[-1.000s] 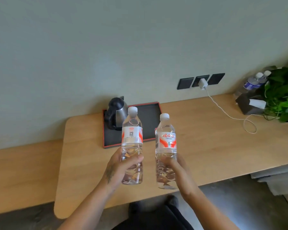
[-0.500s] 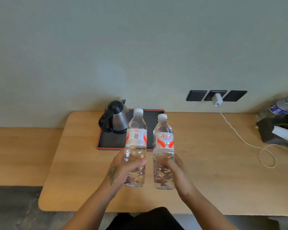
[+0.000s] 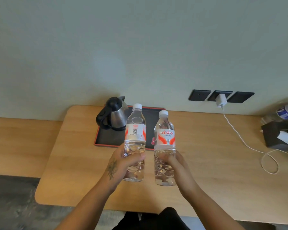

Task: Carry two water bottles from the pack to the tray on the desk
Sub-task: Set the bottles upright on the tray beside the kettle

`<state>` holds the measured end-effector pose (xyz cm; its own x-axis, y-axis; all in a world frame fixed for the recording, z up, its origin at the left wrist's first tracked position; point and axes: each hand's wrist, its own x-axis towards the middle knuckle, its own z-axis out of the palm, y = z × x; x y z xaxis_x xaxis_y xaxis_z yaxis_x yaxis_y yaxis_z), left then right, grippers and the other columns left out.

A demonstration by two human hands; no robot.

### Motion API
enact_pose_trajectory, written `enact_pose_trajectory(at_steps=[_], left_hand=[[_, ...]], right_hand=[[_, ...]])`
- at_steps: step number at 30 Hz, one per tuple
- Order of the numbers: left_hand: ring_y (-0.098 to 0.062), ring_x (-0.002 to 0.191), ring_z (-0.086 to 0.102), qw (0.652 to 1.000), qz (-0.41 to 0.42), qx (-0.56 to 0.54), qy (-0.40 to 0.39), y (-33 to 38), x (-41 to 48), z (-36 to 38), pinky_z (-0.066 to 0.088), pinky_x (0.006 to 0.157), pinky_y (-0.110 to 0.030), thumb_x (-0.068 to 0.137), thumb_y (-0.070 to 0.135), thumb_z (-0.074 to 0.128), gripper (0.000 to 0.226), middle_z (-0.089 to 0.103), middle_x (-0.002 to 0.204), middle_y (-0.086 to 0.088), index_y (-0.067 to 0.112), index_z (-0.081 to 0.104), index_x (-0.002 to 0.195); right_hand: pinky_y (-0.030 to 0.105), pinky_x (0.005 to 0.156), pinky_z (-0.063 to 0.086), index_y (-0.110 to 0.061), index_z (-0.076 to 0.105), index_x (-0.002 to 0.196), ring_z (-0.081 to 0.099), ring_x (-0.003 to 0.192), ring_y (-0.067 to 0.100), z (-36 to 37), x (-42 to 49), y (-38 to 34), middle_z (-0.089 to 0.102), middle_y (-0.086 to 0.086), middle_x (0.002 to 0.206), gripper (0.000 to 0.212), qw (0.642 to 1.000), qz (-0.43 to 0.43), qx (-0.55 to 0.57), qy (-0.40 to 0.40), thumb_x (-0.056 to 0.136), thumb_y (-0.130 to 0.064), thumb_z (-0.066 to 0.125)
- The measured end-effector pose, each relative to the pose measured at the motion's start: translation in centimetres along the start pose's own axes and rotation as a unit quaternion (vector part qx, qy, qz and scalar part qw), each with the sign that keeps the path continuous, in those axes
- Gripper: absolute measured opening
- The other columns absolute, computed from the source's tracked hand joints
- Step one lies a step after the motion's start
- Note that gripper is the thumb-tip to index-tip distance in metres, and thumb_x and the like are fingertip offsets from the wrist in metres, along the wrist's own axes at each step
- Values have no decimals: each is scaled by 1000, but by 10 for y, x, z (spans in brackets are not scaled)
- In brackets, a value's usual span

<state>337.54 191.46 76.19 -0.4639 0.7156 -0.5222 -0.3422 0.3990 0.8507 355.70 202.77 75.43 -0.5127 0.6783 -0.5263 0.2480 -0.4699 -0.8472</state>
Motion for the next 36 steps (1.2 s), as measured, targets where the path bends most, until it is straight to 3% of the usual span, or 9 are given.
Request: enact_pose_trajectory(at_steps=[4,10,15,20,25,28,31,33,36], left_hand=[[-25,87,81,1000,2,-2,-3,1,7,-2,62,72,-37,60,45,93,47,84,94,-2,34,82,105],[-15,69,70,997,61,22,-49,29,35,-12,56,67,-35,70,37,94,43,74,84,-1,21,75,105],[-27,111,79,987,124,84,-64,69,83,-9,59,102,-45,62,41,97,69,85,111,1,26,74,125],[-26,117,81,978,155,120,-77,87,144,0,57,114,-57,63,20,100,70,86,117,0,24,73,127],[-23,119,80,974,158,146,-73,75,205,12,58,114,-55,55,25,104,90,85,126,-3,15,69,137],[-20,116,81,972,153,161,-75,54,246,16,61,110,-50,61,16,103,81,86,122,0,17,70,134],[-4,104,82,967,162,181,-77,32,279,17,65,92,-24,63,10,105,67,87,108,18,33,72,116],[2,97,82,965,171,184,-71,15,302,20,63,81,-16,59,7,104,67,86,101,22,31,72,113],[-11,102,84,967,169,187,-41,-12,332,24,68,93,-36,52,16,105,74,88,106,8,15,75,120]], right_hand=[[21,59,60,-12,72,111,77,70,13,1,4,0,79,-1,82,40,1000,-8,-2,5,82,-39,69],[25,64,58,-15,73,116,73,73,10,-2,33,-30,79,5,88,57,997,-67,-26,3,70,-50,77],[31,73,62,-6,68,123,75,83,33,-16,85,-63,80,12,101,45,991,-129,-45,-6,83,-23,82],[52,106,58,-13,69,131,77,116,30,-30,140,-82,82,6,122,62,984,-153,-86,-17,76,-31,90],[55,114,53,-15,69,131,73,124,25,-43,194,-72,81,3,127,60,979,-160,-129,-19,77,-16,94],[47,114,54,-21,70,132,73,123,17,-49,225,-57,80,-4,127,61,978,-153,-144,-12,77,-15,95],[43,113,55,-25,71,127,75,119,12,-55,255,-38,81,-7,124,56,979,-146,-144,-5,77,-11,94],[43,113,56,-23,70,128,75,119,13,-59,279,-22,81,-5,124,58,978,-144,-148,2,78,-9,94],[46,116,53,-12,65,138,74,123,16,-63,309,1,78,1,130,67,978,-133,-163,5,78,-5,94]])
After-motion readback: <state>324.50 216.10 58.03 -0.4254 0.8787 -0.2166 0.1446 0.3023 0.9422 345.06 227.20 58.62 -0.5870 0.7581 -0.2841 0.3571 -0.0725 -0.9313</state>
